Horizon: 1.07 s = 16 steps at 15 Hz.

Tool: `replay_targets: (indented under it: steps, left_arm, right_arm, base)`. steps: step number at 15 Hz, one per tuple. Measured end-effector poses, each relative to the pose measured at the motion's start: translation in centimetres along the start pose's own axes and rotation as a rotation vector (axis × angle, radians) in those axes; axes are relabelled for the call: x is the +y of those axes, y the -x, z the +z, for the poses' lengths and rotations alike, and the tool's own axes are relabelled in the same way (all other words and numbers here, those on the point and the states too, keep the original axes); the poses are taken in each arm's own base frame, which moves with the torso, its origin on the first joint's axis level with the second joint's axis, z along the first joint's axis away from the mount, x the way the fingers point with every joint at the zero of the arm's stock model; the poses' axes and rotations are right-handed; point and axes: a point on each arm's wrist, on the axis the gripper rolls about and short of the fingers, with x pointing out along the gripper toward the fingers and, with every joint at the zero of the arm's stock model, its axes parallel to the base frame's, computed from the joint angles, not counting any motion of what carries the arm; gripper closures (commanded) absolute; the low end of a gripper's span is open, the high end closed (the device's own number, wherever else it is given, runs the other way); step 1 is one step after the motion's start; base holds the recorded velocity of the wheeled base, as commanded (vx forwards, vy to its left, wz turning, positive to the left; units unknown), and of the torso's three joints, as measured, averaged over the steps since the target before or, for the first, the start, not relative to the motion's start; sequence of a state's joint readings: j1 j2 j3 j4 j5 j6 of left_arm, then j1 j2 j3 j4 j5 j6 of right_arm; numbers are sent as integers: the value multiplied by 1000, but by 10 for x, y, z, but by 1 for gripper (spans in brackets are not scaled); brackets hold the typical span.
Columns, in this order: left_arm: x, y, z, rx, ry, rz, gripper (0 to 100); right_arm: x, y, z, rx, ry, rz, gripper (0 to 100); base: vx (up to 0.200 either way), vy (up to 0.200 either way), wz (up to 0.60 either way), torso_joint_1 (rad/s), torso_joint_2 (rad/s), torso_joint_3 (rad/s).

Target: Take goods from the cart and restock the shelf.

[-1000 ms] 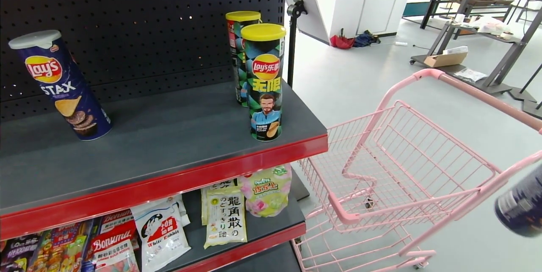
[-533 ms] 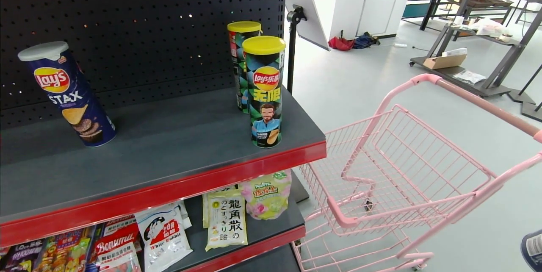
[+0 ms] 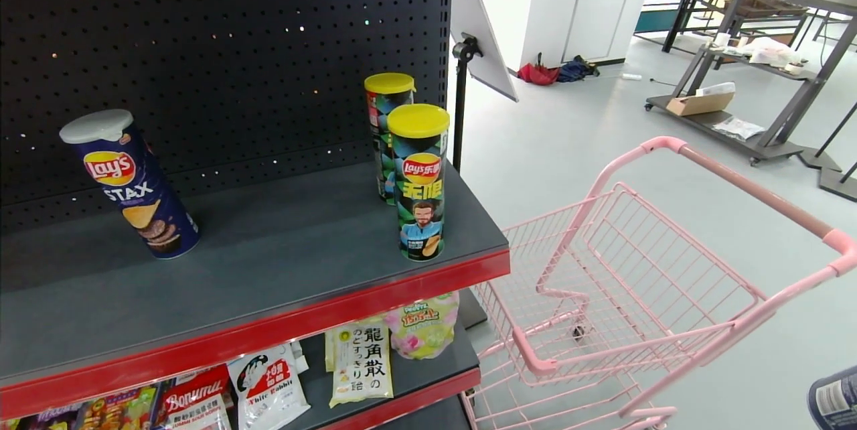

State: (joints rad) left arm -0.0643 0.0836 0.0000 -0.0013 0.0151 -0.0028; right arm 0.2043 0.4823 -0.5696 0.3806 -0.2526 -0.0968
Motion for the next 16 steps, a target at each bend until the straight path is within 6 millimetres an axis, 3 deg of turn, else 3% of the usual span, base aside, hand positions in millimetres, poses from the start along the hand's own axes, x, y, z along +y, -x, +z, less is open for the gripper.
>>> replay_targets:
  steps: [10, 16]
  left_arm:
    - [0, 0, 0, -1, 0, -1, 0]
    - [0, 0, 0, 0, 0, 0, 0]
  right_arm:
    - [2, -3, -3, 13, 44, 58, 100]
    - [3, -4, -10, 22, 61, 57, 100]
  base:
    - [0, 0, 0, 152, -339, -191]
    - [0, 0, 600, 9, -7, -6]
